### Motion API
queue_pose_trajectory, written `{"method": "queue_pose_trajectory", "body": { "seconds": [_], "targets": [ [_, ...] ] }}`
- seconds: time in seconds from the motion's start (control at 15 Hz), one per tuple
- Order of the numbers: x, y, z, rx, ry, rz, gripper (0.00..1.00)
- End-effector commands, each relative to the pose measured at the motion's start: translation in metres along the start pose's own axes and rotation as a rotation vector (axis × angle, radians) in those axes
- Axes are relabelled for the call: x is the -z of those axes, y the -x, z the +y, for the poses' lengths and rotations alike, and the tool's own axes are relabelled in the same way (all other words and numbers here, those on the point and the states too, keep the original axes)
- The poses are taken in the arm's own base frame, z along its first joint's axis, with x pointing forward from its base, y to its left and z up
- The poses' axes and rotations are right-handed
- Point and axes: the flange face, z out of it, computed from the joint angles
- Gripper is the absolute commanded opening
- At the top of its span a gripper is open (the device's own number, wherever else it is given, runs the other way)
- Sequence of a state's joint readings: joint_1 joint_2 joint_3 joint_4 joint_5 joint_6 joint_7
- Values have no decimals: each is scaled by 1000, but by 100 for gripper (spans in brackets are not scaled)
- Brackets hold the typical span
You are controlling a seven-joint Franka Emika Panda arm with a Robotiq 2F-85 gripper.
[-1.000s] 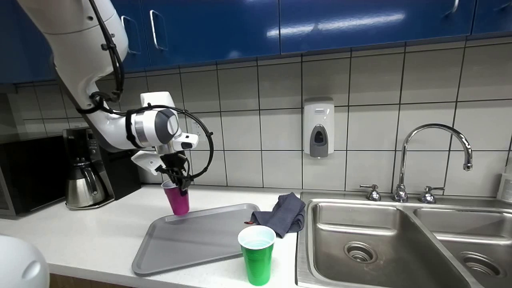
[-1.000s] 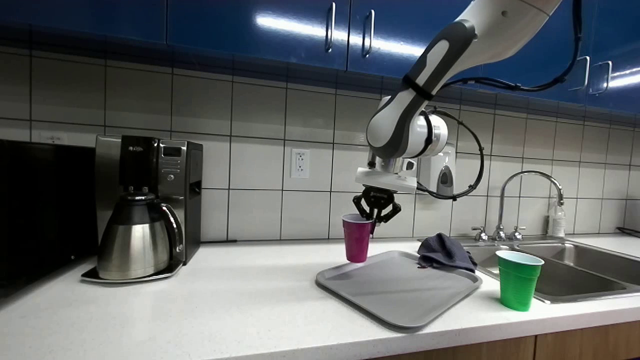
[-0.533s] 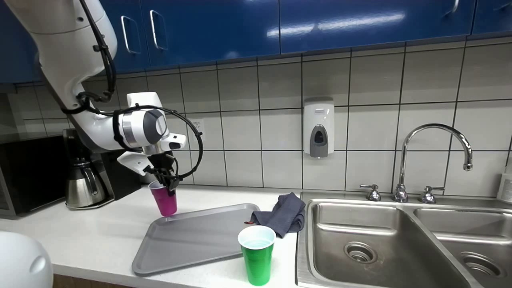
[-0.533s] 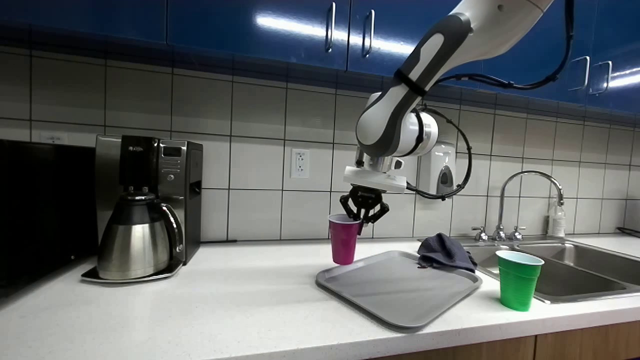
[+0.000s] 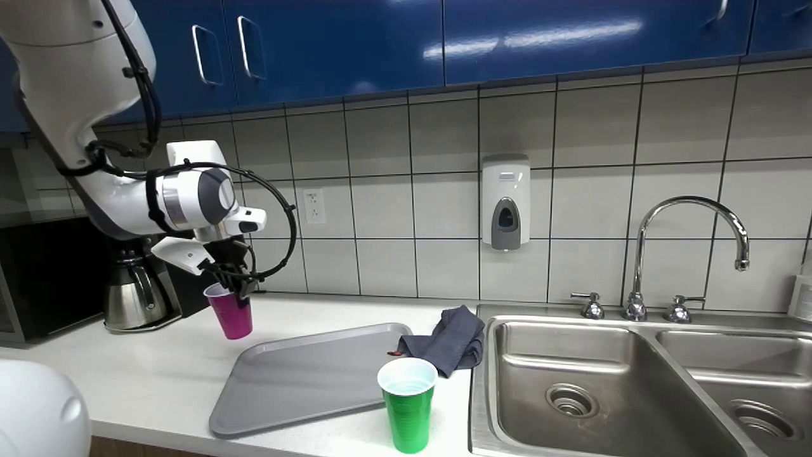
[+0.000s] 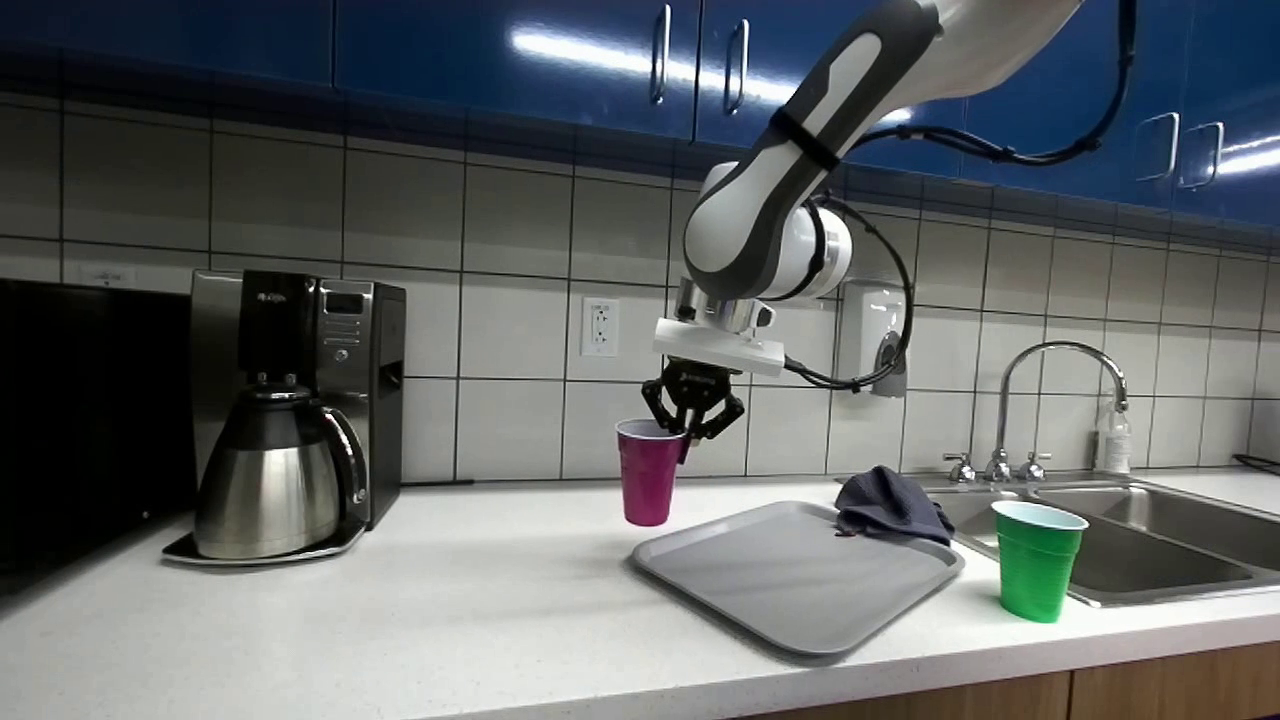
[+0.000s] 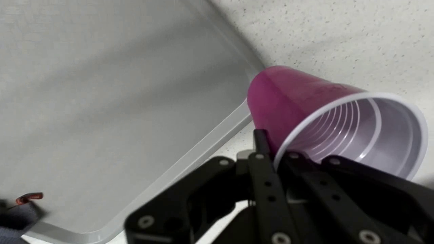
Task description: Move the cups to the counter
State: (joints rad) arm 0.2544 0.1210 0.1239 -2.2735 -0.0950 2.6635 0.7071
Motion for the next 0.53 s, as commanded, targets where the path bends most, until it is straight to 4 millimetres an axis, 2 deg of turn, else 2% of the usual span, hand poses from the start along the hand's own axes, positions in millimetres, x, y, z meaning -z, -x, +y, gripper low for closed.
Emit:
{"method": "queue_pose_trajectory", "body": {
  "seconds": [0.0, 0.27, 0.47],
  "targets": [
    [18, 15, -19, 12, -17, -7, 1],
    [16, 26, -36, 41, -31, -17, 1],
    [11, 31, -41, 54, -29, -25, 1]
  ]
}}
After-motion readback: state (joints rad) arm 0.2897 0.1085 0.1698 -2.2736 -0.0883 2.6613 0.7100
